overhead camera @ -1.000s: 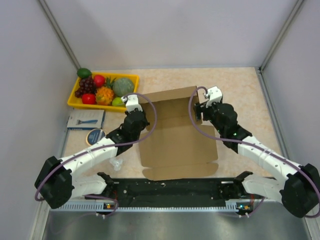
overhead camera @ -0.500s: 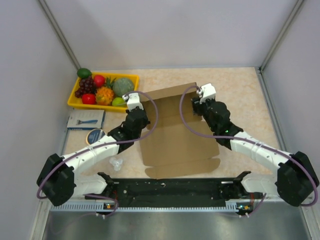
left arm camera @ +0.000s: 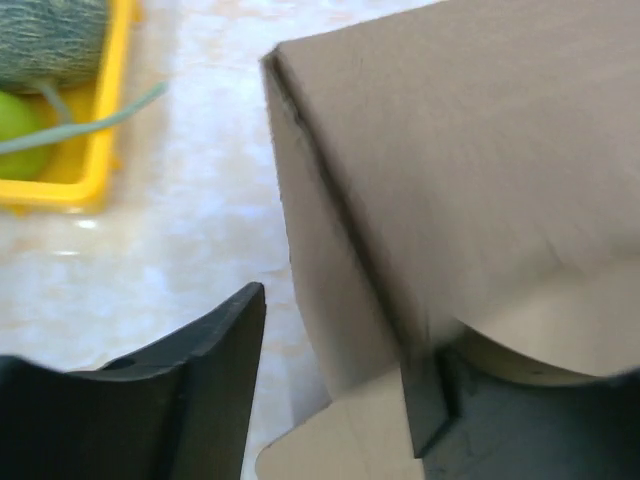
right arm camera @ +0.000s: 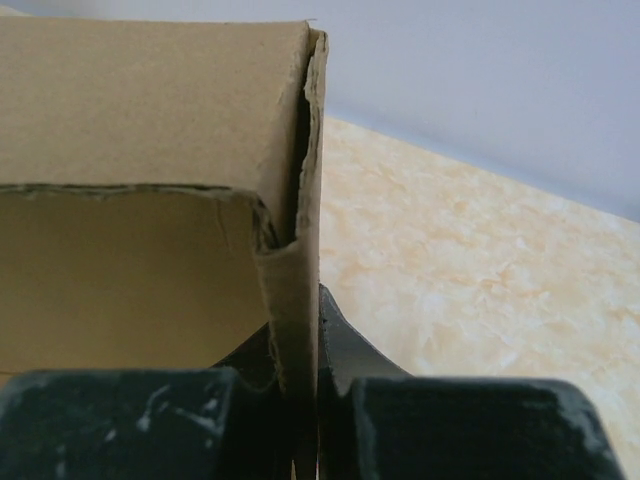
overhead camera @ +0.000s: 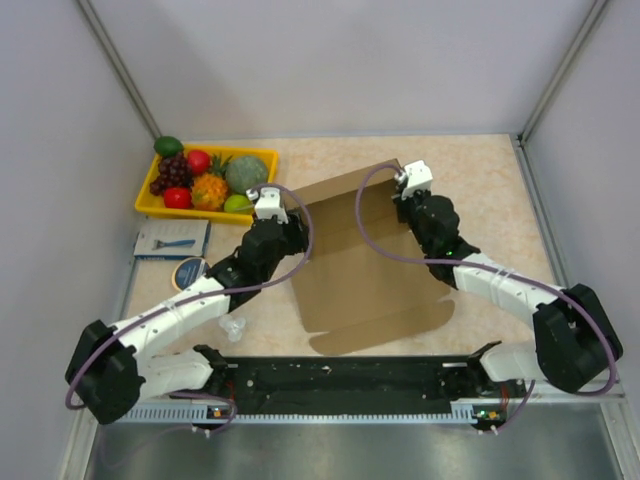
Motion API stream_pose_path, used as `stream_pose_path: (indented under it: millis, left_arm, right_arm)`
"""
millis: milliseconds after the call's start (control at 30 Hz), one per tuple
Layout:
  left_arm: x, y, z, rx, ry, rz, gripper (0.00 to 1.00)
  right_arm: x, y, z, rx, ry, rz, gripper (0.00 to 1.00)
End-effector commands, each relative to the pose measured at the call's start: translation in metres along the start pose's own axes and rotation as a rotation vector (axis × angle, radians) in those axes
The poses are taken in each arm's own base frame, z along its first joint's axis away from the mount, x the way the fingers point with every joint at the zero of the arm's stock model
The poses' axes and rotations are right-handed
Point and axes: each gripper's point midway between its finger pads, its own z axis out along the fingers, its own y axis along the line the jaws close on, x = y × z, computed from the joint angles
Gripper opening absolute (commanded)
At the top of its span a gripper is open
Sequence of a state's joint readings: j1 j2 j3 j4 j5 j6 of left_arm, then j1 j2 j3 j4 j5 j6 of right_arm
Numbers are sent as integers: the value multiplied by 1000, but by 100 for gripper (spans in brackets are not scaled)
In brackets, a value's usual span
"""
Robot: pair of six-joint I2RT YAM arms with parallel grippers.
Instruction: Fold the paper box
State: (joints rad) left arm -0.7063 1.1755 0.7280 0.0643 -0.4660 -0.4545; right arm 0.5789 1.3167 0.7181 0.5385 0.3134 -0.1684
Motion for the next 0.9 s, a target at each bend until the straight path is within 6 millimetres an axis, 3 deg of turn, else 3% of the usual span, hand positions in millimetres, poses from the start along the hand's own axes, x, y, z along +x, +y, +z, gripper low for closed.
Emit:
stream_pose_path:
  millis: [0, 133, 167, 400, 567, 700, 867]
  left_arm:
    - [-20, -36, -30, 294, -58, 10, 65]
    - [-24, -34, -47, 403, -72, 17, 74]
    - [-21, -34, -49, 423, -65, 29, 80]
    - [-20, -39, -71, 577, -75, 31, 82]
    - [-15, -27, -65, 515, -68, 72, 83]
    - [-15, -32, -65, 550, -61, 98, 85]
    - [-19, -33, -61, 541, -33, 63, 80]
  right_arm:
    - [-15, 3, 1, -155, -41, 104, 0]
    - [-18, 7, -2, -259, -35, 169, 0]
    - [-18, 8, -3, -267, -32, 170, 0]
    - [-3, 20, -5, -341, -9, 204, 0]
    - [-3, 32, -2, -399, 0, 245, 0]
    - [-5, 38, -3, -445, 2, 246, 0]
    - [1, 37, -2, -436, 19, 215, 0]
